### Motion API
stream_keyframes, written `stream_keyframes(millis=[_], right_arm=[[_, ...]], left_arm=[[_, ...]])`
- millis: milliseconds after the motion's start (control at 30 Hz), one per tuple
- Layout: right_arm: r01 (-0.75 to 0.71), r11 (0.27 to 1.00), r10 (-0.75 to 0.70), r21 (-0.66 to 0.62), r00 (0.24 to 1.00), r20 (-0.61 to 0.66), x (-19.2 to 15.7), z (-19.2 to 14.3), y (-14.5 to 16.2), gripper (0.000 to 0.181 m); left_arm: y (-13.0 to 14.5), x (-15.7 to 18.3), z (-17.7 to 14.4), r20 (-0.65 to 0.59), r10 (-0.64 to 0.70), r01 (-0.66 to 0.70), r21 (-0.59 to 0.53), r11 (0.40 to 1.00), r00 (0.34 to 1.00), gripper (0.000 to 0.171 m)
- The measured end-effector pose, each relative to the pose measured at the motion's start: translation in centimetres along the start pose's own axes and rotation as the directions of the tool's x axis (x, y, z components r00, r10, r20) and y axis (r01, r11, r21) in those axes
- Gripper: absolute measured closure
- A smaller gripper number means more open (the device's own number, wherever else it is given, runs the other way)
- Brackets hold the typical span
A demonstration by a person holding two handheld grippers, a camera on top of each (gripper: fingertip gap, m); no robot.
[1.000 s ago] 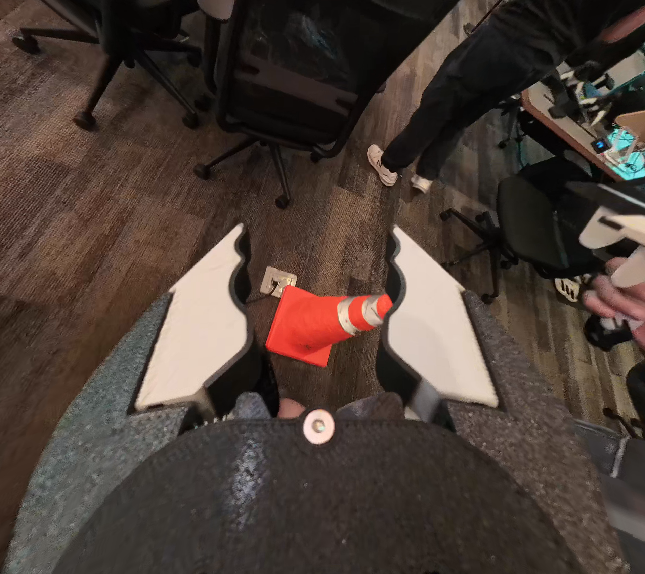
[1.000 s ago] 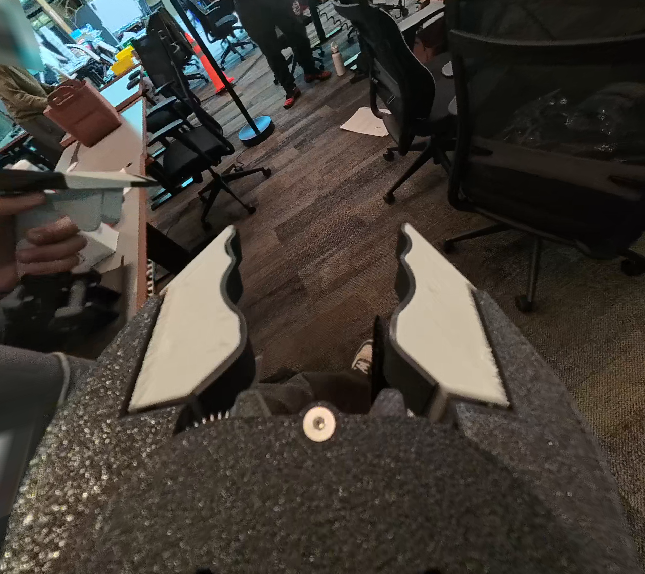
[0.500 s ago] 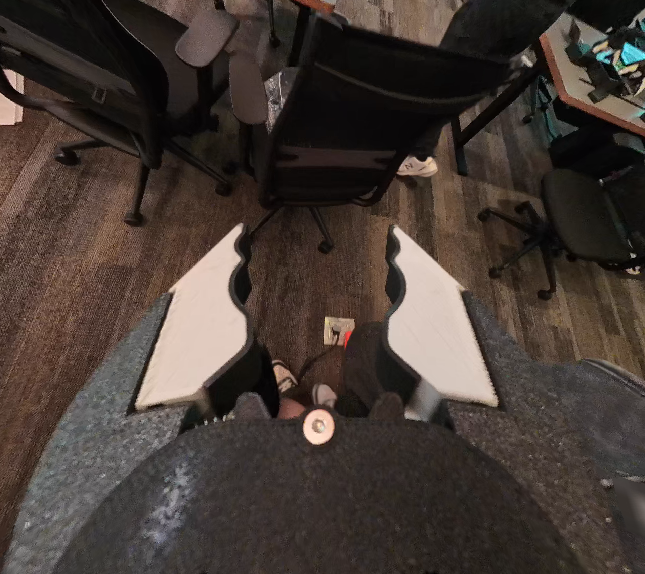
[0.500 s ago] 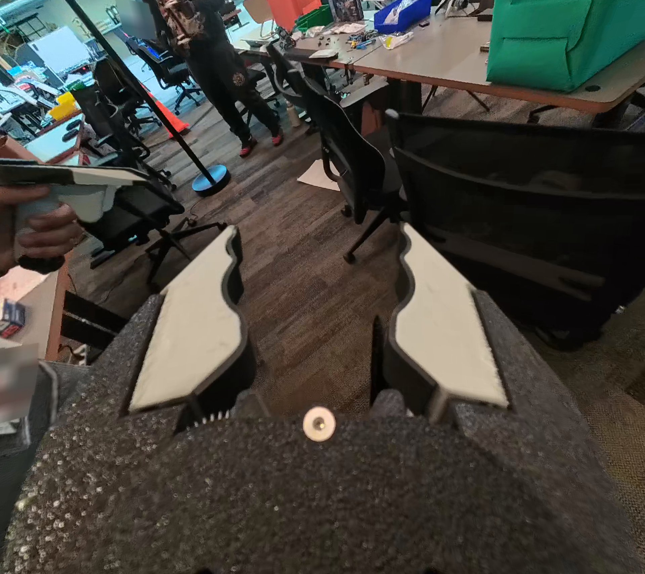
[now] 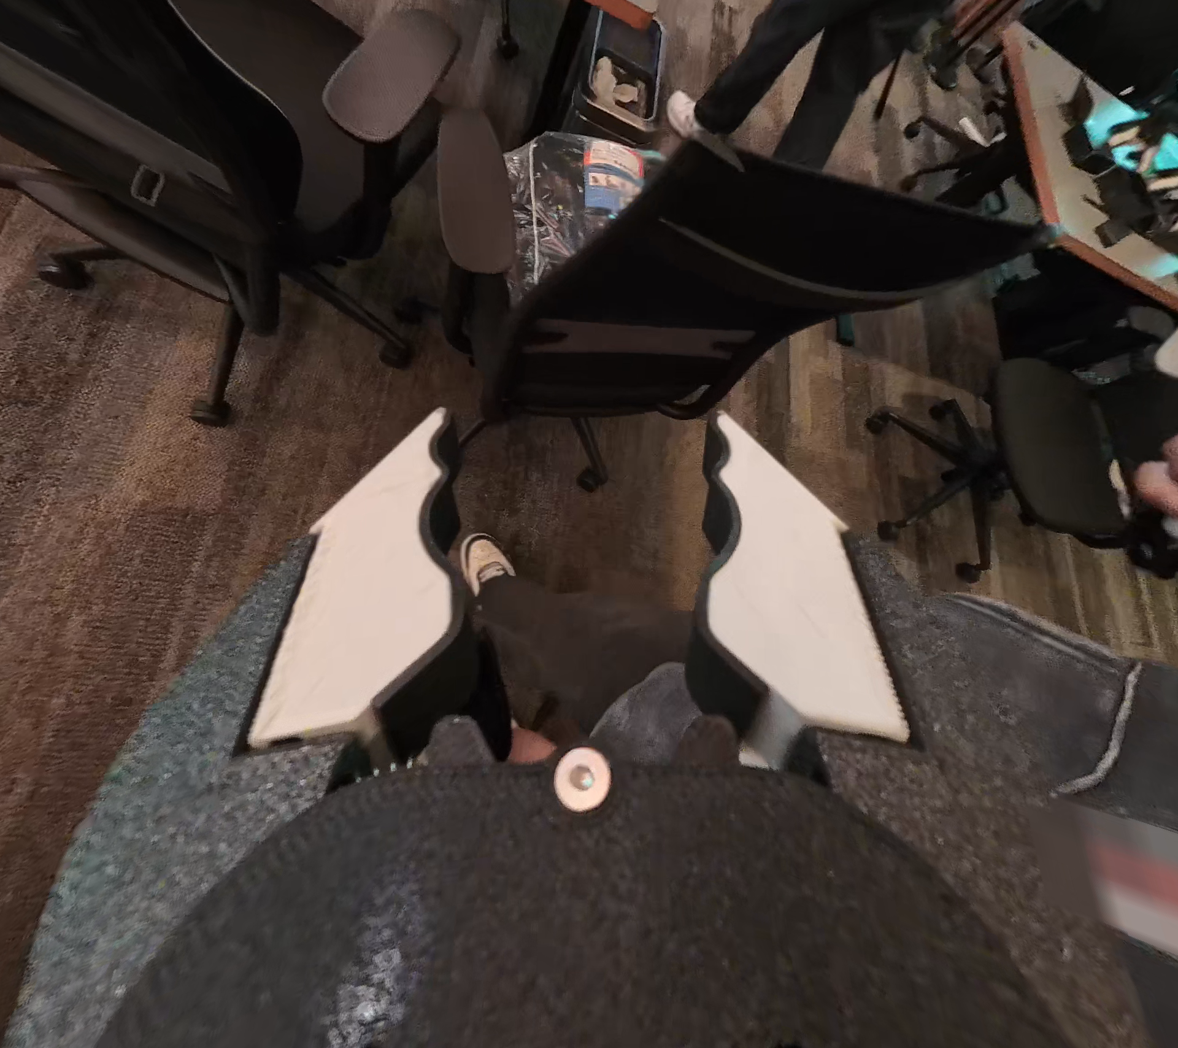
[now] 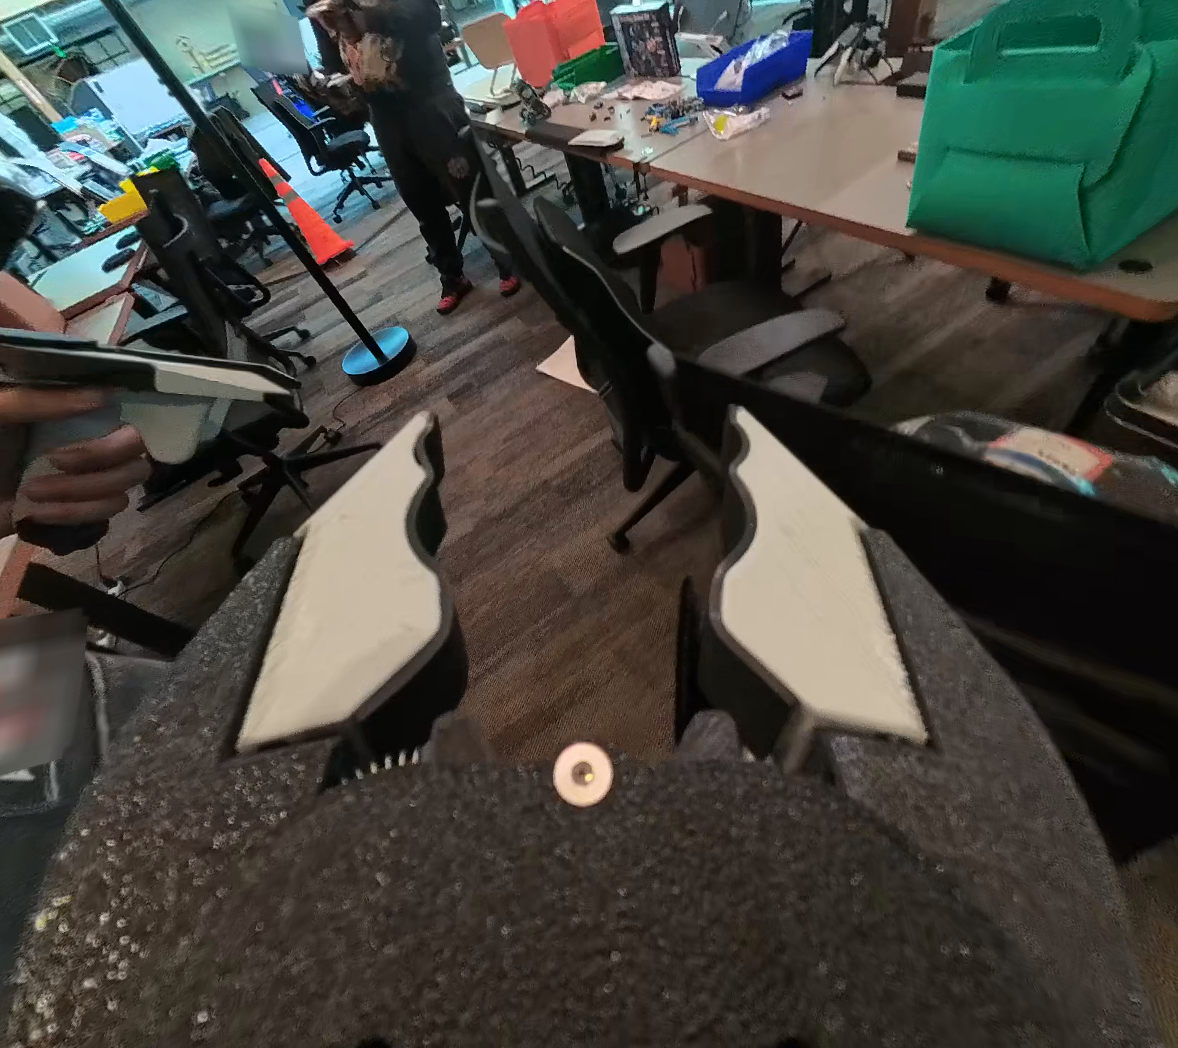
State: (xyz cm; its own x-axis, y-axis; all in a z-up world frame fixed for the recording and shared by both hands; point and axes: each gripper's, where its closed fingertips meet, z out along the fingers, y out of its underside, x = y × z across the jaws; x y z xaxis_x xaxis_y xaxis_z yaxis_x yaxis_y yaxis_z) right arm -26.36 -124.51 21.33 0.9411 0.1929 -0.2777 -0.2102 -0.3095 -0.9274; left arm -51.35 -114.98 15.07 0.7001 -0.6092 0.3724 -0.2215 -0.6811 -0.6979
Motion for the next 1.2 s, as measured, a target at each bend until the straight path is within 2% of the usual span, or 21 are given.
stream_keyframes(millis=[167,267,400,600,733,867,1033,1200], right_arm=[[0.020,0.998,-0.024,0.064,0.997,0.074,2.1,6.8,-6.2,0.095],[0.082,0.994,-0.091,0.078,0.989,0.120,2.3,11.1,-9.6,0.098],[0.142,0.987,-0.154,0.077,0.968,0.196,1.0,17.6,-13.4,0.099],[0.168,0.986,-0.160,0.002,0.936,0.315,-2.7,29.2,-14.2,0.099],[0.154,0.988,-0.137,-0.014,0.911,0.390,-7.8,37.3,-14.2,0.099],[0.178,0.984,-0.159,-0.003,0.885,0.437,-14.5,46.0,-14.6,0.099],[0.124,0.992,-0.113,0.014,0.842,0.527,-25.1,55.9,-17.7,0.099],[0.223,0.975,-0.161,-0.022,0.768,0.619,-33.9,64.2,-17.1,0.098]], left_arm=[[-7.3,-2.0,3.2,0.022,0.006,-0.007,0.020,1.000,1.000,0.094],[-10.3,-4.3,4.2,0.083,0.031,-0.033,0.033,0.999,0.996,0.094],[-12.0,-7.9,4.4,0.130,-0.041,0.036,0.047,0.998,0.991,0.094],[-13.6,-15.9,4.3,0.174,-0.141,0.130,0.075,0.989,0.975,0.094],[-15.7,-23.6,2.6,0.213,-0.162,0.139,0.117,0.983,0.963,0.094],[-17.9,-33.4,0.1,0.240,-0.185,0.151,0.153,0.977,0.953,0.094],[-22.0,-44.6,-6.7,0.249,-0.206,0.156,0.207,0.966,0.946,0.095],[-23.2,-56.5,-12.9,0.367,-0.250,0.169,0.239,0.956,0.896,0.095]])
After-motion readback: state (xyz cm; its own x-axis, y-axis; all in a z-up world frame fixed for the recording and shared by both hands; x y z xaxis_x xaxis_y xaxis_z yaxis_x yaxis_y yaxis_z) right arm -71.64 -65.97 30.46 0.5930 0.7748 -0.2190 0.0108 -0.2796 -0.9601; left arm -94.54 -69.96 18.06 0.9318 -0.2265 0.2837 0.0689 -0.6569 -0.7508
